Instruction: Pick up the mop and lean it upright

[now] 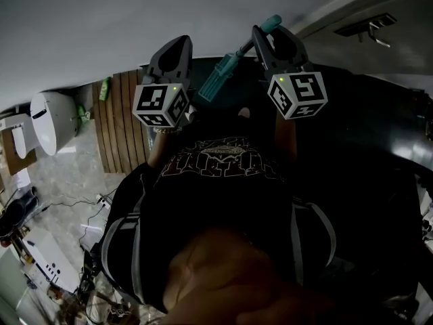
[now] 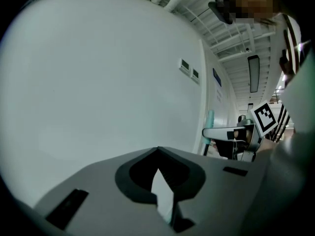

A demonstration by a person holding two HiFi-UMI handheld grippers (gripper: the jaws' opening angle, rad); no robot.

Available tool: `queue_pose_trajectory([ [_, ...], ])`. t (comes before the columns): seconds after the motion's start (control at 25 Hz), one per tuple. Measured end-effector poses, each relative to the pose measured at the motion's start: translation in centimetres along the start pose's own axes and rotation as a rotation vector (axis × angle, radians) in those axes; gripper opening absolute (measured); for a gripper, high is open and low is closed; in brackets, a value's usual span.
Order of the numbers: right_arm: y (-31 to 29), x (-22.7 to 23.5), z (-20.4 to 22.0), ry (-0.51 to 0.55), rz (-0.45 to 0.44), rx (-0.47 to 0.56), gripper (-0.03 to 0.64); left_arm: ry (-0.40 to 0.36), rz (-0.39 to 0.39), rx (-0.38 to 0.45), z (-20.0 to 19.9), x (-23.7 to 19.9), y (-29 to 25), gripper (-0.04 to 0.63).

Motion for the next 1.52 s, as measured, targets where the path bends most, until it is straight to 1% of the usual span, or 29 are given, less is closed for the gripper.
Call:
queue_pose_trajectory([
  [0.2,-1.0,-1.4,-0.4,0.028,-0.01,-0.011,0.121,0.012,-0.008,-0.003,-0.2,-1.3,0.4,0.046],
  [0.4,-1.8,-2.3,-0.4,0.059,0.01,-0.028,0.121,0.01,-0.008,-0.011,-0.3,-2.8,0.9,0.046],
  [0.64,-3.2,-4.1,-0.7,0.073,0.042,-0.034,0.121,-0.014,0.003,-0.032,-0.8,-5.4,2.9,0.046],
  [0.76,-4.0,-4.9,-0.3,0.073,0.048,-0.036,0.121,-0.025,-0.015,-0.037,-0.8,-6.8,4.2,0.046],
  [0.84,-4.6,-5.4,-0.1,0.072,0.041,-0.041,0.121,-0.018,-0.046,-0.03,-0.8,-7.8,5.0,0.046],
  [0.96,-5.5,-6.1,0.4,0.072,0.005,-0.053,0.121,-0.004,-0.106,-0.006,-1.0,-8.9,6.4,0.046],
  [1.16,-7.1,-7.2,0.9,0.064,-0.087,-0.066,0.121,0.026,-0.22,0.022,-1.2,-9.9,8.2,0.046],
  [1.36,-8.9,-8.4,0.7,0.058,-0.197,-0.07,0.121,0.026,-0.337,0.053,-1.6,-10.2,10.4,0.046],
  [1.52,-10.5,-10.3,0.3,0.05,-0.239,-0.057,0.121,0.05,-0.403,0.074,-1.5,-11.5,12.5,0.046],
])
Point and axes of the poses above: the fingertips, and each gripper's own axes: y backward along the fingers, x to its right, z out of its underside, the point moved 2 cm from there along y, backward along the fingers, and after that the axes turned 6 degrees about y, right-handed, at the moved point
